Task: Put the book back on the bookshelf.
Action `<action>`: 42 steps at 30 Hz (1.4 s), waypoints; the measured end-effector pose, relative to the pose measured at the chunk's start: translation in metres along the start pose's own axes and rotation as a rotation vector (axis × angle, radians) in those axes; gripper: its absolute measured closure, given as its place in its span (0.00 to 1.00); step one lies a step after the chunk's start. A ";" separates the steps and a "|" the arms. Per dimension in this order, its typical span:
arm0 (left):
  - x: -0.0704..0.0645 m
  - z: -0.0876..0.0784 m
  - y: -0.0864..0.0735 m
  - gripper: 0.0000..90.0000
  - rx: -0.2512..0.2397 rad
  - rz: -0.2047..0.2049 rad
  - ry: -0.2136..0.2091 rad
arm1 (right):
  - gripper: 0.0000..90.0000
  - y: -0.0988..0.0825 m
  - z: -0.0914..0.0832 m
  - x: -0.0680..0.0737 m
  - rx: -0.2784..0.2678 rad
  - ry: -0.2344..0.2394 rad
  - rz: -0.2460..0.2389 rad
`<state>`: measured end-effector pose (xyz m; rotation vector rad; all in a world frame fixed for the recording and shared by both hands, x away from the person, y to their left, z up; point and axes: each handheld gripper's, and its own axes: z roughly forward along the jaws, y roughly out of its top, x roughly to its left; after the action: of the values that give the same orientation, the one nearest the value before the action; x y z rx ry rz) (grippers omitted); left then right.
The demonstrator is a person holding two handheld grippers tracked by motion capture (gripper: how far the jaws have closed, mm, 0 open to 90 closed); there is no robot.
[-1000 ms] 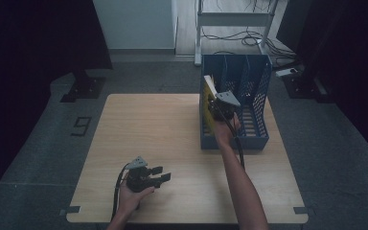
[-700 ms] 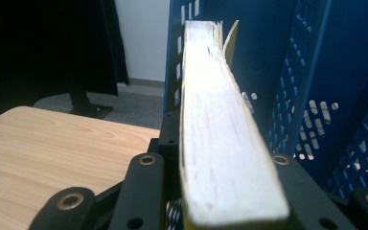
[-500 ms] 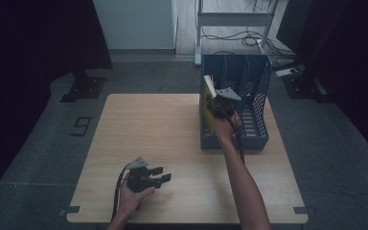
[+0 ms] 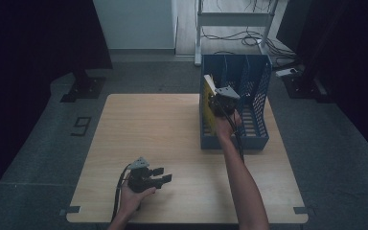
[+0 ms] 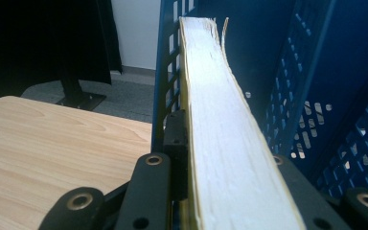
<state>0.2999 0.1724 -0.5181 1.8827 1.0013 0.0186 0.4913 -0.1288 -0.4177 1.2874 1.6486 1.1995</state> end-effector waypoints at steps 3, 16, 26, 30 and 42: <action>0.001 -0.001 0.000 0.49 -0.001 -0.002 -0.001 | 0.83 0.001 0.000 -0.001 -0.009 -0.011 0.004; 0.006 -0.001 -0.001 0.50 -0.005 -0.012 -0.004 | 0.83 0.017 -0.001 -0.001 -0.062 -0.026 0.004; 0.006 -0.005 0.000 0.50 -0.026 -0.021 -0.010 | 0.83 0.015 0.008 -0.007 -0.054 -0.042 0.035; 0.006 -0.005 0.000 0.50 -0.025 -0.023 -0.006 | 0.83 0.014 0.012 -0.007 -0.052 -0.048 0.041; 0.010 -0.006 0.000 0.50 -0.028 -0.029 0.003 | 0.83 0.012 0.021 -0.004 -0.056 -0.060 0.034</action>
<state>0.3037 0.1828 -0.5192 1.8429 1.0249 0.0190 0.5149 -0.1269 -0.4128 1.3095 1.5455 1.2069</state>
